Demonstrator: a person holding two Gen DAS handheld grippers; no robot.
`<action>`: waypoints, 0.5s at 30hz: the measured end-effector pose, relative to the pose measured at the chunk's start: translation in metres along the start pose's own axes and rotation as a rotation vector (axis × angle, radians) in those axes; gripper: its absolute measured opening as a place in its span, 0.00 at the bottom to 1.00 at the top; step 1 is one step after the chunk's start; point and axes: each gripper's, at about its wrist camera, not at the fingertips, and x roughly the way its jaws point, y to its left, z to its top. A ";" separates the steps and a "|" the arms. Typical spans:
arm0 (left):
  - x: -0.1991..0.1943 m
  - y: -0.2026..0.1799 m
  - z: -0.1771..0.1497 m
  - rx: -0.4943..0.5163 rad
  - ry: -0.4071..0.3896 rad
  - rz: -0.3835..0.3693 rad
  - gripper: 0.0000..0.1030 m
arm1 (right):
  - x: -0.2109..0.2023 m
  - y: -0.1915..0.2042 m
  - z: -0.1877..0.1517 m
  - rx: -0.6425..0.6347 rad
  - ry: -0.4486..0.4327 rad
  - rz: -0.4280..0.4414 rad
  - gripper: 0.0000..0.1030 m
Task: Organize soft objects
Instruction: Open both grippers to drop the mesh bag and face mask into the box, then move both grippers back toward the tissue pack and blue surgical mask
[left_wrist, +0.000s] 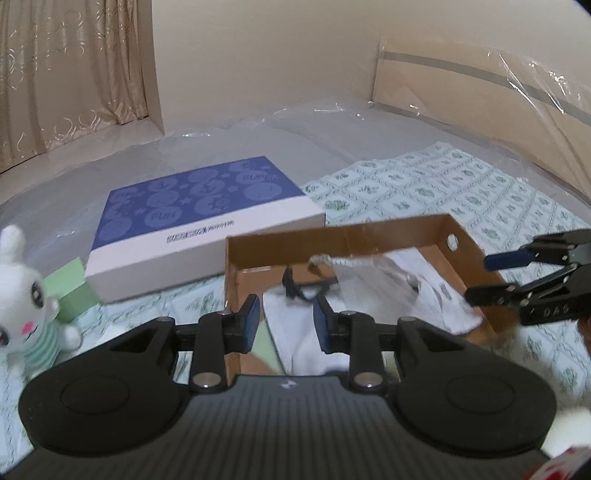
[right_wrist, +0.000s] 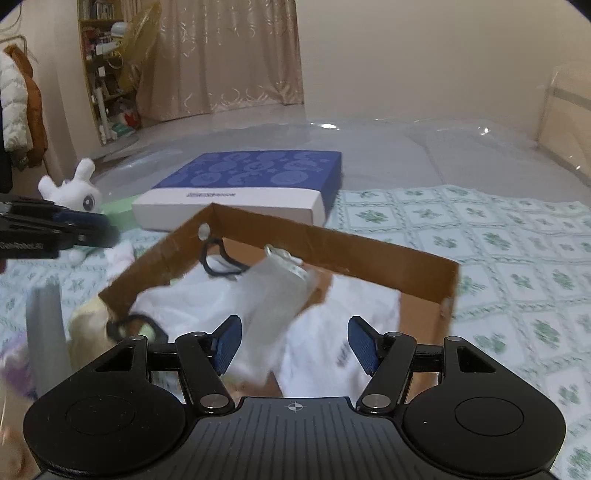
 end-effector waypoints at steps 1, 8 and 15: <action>-0.006 0.000 -0.005 -0.006 0.003 0.004 0.27 | -0.006 0.001 -0.003 -0.009 0.001 -0.012 0.62; -0.063 0.001 -0.050 -0.098 0.021 0.035 0.28 | -0.056 0.012 -0.036 -0.053 0.049 -0.088 0.62; -0.123 -0.016 -0.100 -0.110 0.014 0.073 0.28 | -0.111 0.035 -0.079 -0.052 0.075 -0.109 0.62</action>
